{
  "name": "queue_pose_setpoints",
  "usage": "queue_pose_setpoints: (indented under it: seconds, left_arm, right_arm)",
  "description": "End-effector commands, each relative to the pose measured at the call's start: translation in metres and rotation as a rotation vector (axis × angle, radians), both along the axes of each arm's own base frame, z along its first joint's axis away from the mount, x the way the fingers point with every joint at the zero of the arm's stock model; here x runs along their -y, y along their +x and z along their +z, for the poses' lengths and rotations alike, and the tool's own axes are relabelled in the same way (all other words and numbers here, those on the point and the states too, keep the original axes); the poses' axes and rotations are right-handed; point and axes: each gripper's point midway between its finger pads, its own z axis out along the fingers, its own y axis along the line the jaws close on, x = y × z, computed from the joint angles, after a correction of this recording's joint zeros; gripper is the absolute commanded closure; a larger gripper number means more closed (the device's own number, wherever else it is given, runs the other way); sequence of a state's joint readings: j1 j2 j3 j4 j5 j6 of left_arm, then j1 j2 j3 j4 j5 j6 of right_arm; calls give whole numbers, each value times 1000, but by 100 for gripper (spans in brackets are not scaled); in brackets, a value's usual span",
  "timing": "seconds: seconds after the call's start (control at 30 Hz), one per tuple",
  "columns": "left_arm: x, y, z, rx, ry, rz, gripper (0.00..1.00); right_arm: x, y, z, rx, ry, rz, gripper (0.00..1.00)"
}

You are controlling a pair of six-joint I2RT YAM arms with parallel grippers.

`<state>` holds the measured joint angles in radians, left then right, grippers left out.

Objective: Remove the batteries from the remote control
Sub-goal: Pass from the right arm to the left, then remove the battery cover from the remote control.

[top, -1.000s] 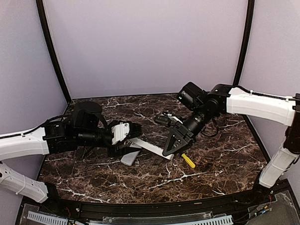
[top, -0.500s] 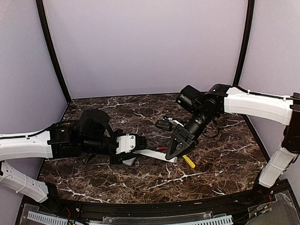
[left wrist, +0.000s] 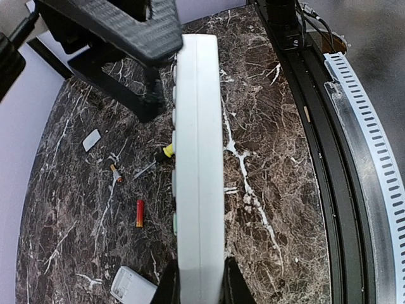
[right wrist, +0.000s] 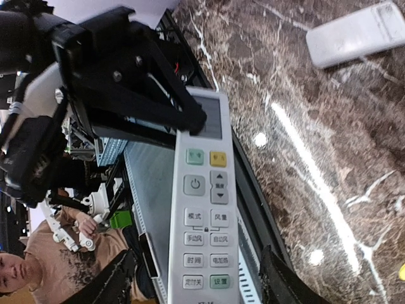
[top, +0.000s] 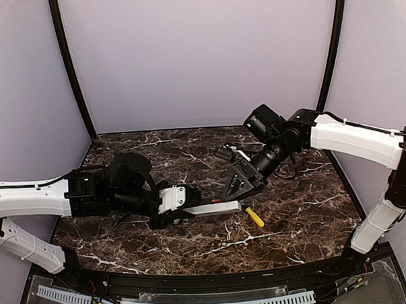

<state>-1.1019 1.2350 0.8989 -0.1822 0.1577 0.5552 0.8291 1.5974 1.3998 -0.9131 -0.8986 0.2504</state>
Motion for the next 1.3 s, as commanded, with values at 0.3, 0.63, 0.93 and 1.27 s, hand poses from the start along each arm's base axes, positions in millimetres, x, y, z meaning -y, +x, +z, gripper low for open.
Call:
queue_pose_setpoints:
  seconds: [0.3, 0.63, 0.93, 1.27]
  left_arm:
    - [-5, -14, -8, -438, -90, 95, 100]
    - [-14, -5, 22, -910, -189, -9, 100]
    - [-9, -10, 31, -1051, -178, -49, 100]
    - [-10, -6, 31, -1055, -180, -30, 100]
  right_arm:
    - [25, 51, 30, 300, 127, -225, 28]
    - [19, 41, 44, 390, 217, -212, 16]
    - [4, 33, 25, 439, 147, -200, 16]
    - [-14, 19, 16, 425, 134, -138, 19]
